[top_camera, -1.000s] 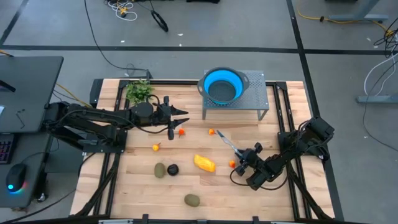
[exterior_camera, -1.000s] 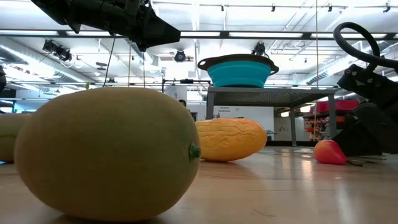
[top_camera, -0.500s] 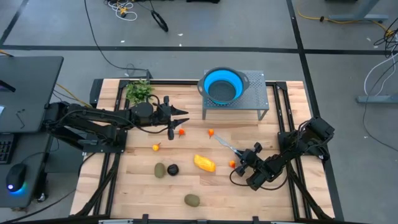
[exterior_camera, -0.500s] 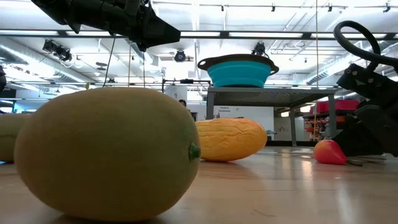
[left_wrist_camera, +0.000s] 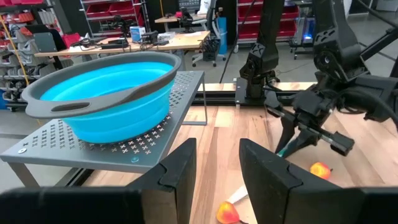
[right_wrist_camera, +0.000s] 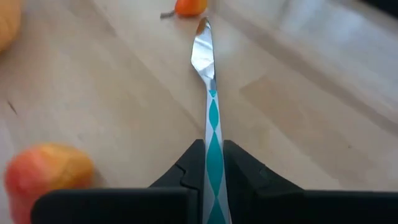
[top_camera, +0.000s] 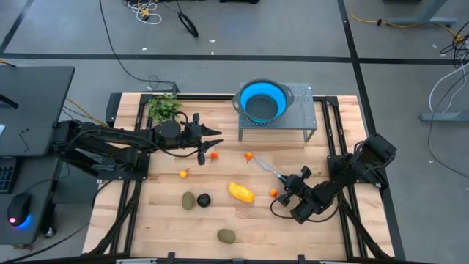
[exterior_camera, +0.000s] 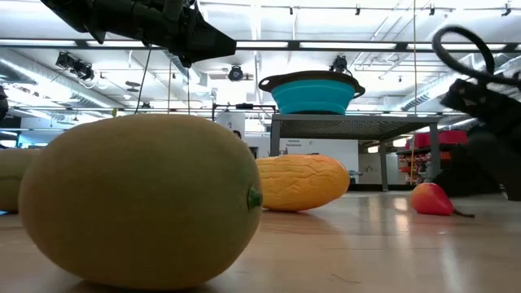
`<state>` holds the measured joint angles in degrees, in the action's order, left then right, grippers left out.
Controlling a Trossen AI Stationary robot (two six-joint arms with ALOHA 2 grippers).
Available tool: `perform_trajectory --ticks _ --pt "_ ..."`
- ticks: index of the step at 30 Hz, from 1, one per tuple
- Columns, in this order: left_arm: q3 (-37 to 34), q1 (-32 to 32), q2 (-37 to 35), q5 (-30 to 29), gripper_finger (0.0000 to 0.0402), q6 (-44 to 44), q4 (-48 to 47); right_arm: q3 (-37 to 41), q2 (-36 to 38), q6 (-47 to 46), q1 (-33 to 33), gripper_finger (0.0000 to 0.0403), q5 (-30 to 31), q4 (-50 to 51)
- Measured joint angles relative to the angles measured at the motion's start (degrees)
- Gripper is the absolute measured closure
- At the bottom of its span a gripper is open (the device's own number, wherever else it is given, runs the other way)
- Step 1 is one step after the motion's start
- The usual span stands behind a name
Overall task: Pick & Place Fruit
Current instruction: Put the blue knife on the shelf
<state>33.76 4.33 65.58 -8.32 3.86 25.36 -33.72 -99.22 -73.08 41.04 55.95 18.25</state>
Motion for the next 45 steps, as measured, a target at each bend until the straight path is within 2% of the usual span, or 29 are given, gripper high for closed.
perform_trajectory --ticks 8,11,17,23,29,35,45 --pt "0.0 0.0 0.0 0.0 0.0272 0.0 -0.3 -3.5 7.9 0.0 0.0 0.0362 0.6 12.9" --pt "0.0 0.0 0.0 0.0 0.0272 0.0 -0.5 -6.1 11.5 -0.9 0.0 0.0362 -1.3 21.1" --pt "0.0 0.0 0.0 0.0 0.0272 0.0 -0.5 -12.8 17.4 -8.3 0.3 0.0362 -4.3 40.4" --pt "0.0 0.0 0.0 0.0 0.0272 0.0 -0.5 -17.7 21.0 -10.9 0.6 0.0362 -8.2 53.6" --pt "0.0 0.0 0.0 0.0 0.0272 0.0 -0.5 -20.6 22.3 -14.3 2.0 0.0362 -6.8 61.3" --pt "0.0 0.0 0.0 0.0 0.0272 0.0 -0.5 -20.9 23.6 -27.3 3.9 0.0362 -6.0 71.6" --pt "0.0 0.0 0.0 0.0 0.0272 0.0 -0.5 -20.3 24.5 -35.7 2.9 0.0360 -2.7 71.8"
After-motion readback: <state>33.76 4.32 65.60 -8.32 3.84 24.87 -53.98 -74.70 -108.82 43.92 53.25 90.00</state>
